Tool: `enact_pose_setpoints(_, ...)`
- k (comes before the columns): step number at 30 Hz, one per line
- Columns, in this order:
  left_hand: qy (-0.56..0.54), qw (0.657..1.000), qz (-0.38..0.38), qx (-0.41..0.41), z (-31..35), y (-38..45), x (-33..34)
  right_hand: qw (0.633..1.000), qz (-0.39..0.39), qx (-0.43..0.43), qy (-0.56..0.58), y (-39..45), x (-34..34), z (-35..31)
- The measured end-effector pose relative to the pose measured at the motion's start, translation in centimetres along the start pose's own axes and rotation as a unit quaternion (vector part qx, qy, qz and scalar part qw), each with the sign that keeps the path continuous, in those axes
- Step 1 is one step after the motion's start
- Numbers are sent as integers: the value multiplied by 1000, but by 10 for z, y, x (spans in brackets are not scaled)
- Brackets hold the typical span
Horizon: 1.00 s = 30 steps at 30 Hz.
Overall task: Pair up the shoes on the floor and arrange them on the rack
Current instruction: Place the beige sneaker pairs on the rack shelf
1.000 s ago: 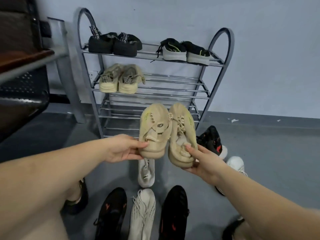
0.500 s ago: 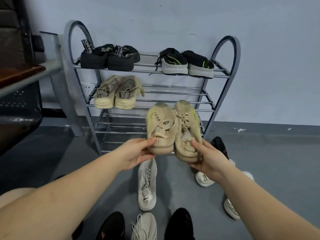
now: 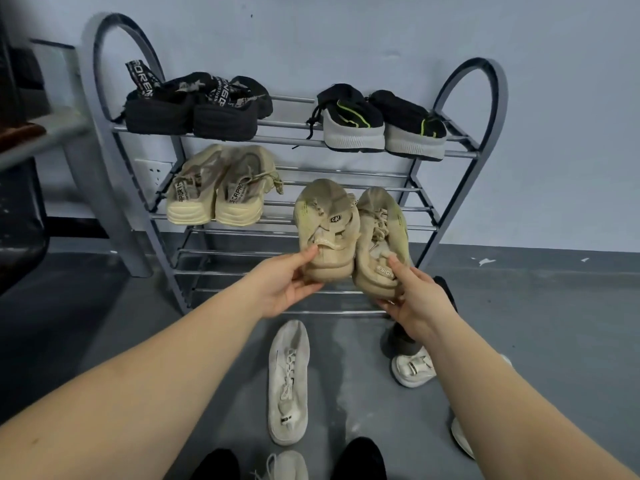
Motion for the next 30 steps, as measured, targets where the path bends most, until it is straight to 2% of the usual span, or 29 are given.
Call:
enact_pose_setpoints(6,9,1000,17,-20,-1,19,2,1000,1,-4,-14,19,-4,-3)
enact_pose_setpoints(10,4,999,34,9,8,29,6,999,44,-6,-20,30,-15,-8)
enact_pose_setpoints(13,9,998,56,39,12,34,7,993,78,-38,-74,37,-24,-13)
enact_pose_setpoints(16,47,992,89,78,15,34,7,987,66,-62,-131,36,-22,-18)
enact_pose_setpoints(18,111,985,90,98,16,36,8,979,52,-78,-181,32,-20,-23)
enact_pose_setpoints(20,233,960,97,119,18,39,8,965,39,-90,-242,29,-18,-27)
enact_pose_setpoints(23,385,895,151,165,29,40,4,942,20,-120,-313,26,-14,-32)
enact_pose_setpoints(27,458,843,189,212,39,39,8,932,52,-153,-324,32,-14,-37)
enact_pose_setpoints(30,432,840,231,233,45,42,3,931,84,-162,-317,39,-16,-35)
Point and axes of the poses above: each hand's wrist, its own y-axis towards the middle knuckle, its own x-axis out of the palm, z = x × y, the point moved 9 cm from there along y, towards the middle knuckle, and after that the axes turned 3 degrees about -x, right-handed, at the moved point
